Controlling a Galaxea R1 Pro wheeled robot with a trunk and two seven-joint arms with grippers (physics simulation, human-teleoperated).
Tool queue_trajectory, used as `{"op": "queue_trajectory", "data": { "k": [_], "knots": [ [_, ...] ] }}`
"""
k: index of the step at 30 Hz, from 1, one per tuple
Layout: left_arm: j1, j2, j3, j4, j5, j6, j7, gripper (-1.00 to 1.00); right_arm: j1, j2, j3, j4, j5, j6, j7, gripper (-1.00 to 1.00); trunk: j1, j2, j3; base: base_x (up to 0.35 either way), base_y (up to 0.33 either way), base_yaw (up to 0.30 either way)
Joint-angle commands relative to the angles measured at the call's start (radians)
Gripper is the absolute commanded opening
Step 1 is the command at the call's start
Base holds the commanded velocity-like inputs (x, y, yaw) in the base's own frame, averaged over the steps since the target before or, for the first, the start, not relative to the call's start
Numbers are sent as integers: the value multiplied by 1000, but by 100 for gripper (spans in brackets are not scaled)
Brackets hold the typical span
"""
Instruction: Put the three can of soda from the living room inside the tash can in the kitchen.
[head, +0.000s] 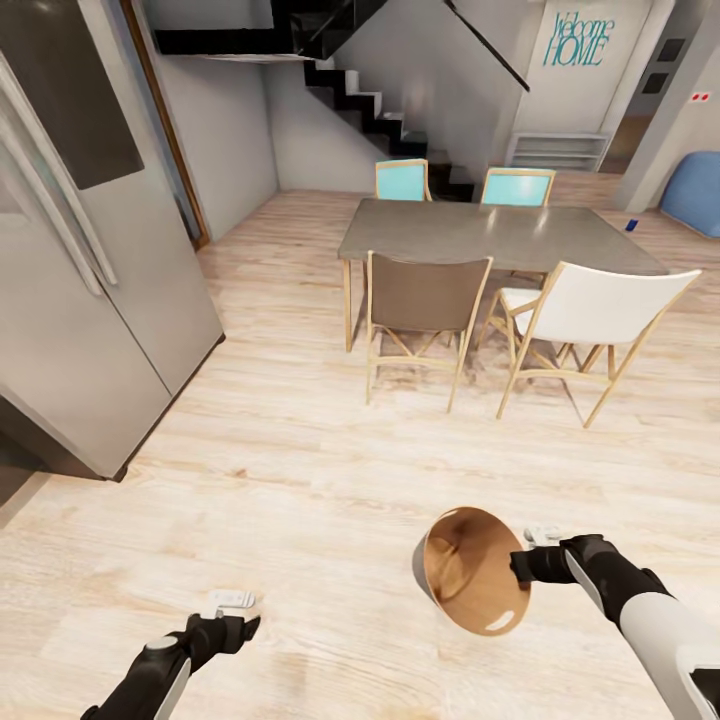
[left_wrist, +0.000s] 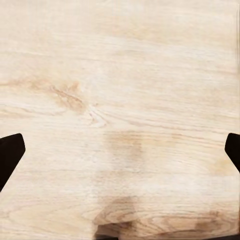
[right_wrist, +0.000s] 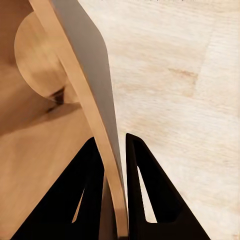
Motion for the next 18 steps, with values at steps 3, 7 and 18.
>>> {"op": "queue_trajectory", "data": {
  "k": [3,7,18],
  "knots": [
    [1,0,-2,1,0,-42,-3,100,0,3,-5,-1,-19,3,2,-100,0,0,0,0,-95,-5],
    [1,0,-3,-3,0,-59,-4,100,0,4,-6,0,-23,7,3,-100,0,0,0,0,-258,-166],
    [1,0,0,-3,0,-62,-4,100,0,5,-6,1,-25,2,8,-100,0,0,0,0,-296,-228]
  ]
}}
